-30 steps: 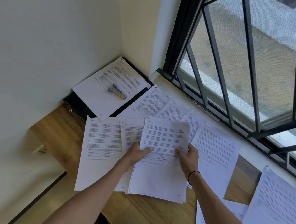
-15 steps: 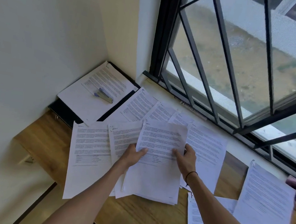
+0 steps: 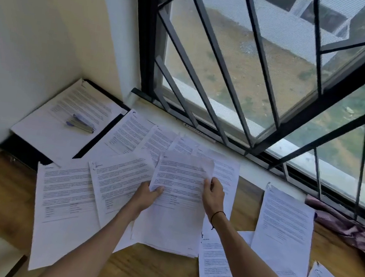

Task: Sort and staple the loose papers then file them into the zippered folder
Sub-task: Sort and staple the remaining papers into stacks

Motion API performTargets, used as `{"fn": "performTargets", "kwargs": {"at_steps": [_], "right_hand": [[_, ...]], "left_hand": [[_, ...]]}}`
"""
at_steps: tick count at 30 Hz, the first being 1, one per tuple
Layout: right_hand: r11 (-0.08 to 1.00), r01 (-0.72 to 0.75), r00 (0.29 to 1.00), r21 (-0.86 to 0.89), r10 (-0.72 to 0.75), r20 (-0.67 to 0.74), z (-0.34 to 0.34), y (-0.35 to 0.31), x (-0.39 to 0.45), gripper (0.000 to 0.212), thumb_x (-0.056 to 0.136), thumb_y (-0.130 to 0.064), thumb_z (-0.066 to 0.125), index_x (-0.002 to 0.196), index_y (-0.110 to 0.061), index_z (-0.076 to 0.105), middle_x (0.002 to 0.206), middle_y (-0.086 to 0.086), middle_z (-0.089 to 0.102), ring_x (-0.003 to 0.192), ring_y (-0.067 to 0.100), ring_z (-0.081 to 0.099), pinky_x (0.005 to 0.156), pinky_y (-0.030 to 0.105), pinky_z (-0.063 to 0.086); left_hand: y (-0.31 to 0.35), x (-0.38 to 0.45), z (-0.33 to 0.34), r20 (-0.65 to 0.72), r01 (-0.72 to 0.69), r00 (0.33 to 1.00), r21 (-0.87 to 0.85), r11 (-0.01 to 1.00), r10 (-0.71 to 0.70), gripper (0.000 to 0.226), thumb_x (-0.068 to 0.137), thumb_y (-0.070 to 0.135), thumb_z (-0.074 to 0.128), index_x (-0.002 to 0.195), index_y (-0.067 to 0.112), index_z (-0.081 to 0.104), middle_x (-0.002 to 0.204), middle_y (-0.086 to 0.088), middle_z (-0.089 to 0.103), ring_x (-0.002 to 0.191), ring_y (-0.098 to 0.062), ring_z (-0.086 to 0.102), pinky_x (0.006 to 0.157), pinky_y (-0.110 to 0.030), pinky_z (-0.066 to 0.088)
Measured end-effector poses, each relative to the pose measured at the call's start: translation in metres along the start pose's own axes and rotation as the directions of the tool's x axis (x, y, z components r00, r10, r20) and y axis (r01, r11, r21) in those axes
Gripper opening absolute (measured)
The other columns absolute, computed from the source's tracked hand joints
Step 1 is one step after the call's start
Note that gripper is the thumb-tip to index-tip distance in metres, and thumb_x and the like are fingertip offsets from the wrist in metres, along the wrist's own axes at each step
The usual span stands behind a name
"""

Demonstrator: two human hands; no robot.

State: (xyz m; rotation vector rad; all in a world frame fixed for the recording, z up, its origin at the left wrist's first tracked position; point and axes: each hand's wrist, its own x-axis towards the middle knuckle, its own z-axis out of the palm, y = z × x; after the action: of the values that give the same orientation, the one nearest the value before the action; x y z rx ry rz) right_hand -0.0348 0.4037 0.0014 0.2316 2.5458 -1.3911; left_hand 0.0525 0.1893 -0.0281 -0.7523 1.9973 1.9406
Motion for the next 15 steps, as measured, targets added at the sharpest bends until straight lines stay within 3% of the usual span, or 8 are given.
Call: {"fn": "performTargets", "kwargs": {"at_steps": [5,9,12,15], "right_hand": [[0.998,-0.057,0.994,0.03,0.06,-0.091,-0.019,0.0,0.012,0.034,0.11,-0.027,0.034,0.077,-0.019,0.04,0.077,0.0,0.046,0.074,0.018,0.042,0.066,0.037,0.032],[0.992,-0.121,0.976,-0.031,0.113,-0.186,-0.036,0.009,0.033,0.015,0.105,-0.026,0.049,0.104,-0.014,0.058,0.104,0.006,0.064,0.098,0.026,0.06,0.081,0.037,0.047],[0.952,-0.231,0.95,-0.2,0.176,-0.259,-0.046,0.022,0.049,0.047,0.09,-0.029,0.074,0.123,-0.006,0.051,0.126,0.017,0.055,0.117,0.036,0.052,0.099,0.045,0.041],[0.875,-0.358,0.923,-0.327,0.279,-0.264,-0.05,0.021,0.055,0.076,0.08,-0.036,0.084,0.132,-0.002,0.04,0.138,0.023,0.044,0.129,0.041,0.041,0.108,0.048,0.035]], "left_hand": [[0.006,0.003,0.013,0.011,0.006,1.0,0.029,1.0,-0.007,0.038,0.102,0.024,0.064,0.139,0.016,0.063,0.128,0.004,0.069,0.122,-0.018,0.063,0.107,-0.034,0.049],[0.008,0.008,0.021,0.017,-0.002,1.0,0.047,0.999,0.002,0.044,0.102,0.027,0.065,0.144,0.017,0.058,0.133,0.007,0.067,0.126,-0.016,0.061,0.113,-0.039,0.045],[0.008,0.008,0.026,0.021,-0.013,1.0,0.052,0.999,0.012,0.048,0.101,0.028,0.064,0.147,0.018,0.054,0.137,0.009,0.064,0.129,-0.013,0.058,0.113,-0.034,0.044],[0.01,0.004,0.03,0.022,-0.01,1.0,0.055,0.998,0.009,0.04,0.103,0.023,0.062,0.142,0.019,0.058,0.131,0.012,0.065,0.122,-0.008,0.06,0.105,-0.025,0.045]]}}
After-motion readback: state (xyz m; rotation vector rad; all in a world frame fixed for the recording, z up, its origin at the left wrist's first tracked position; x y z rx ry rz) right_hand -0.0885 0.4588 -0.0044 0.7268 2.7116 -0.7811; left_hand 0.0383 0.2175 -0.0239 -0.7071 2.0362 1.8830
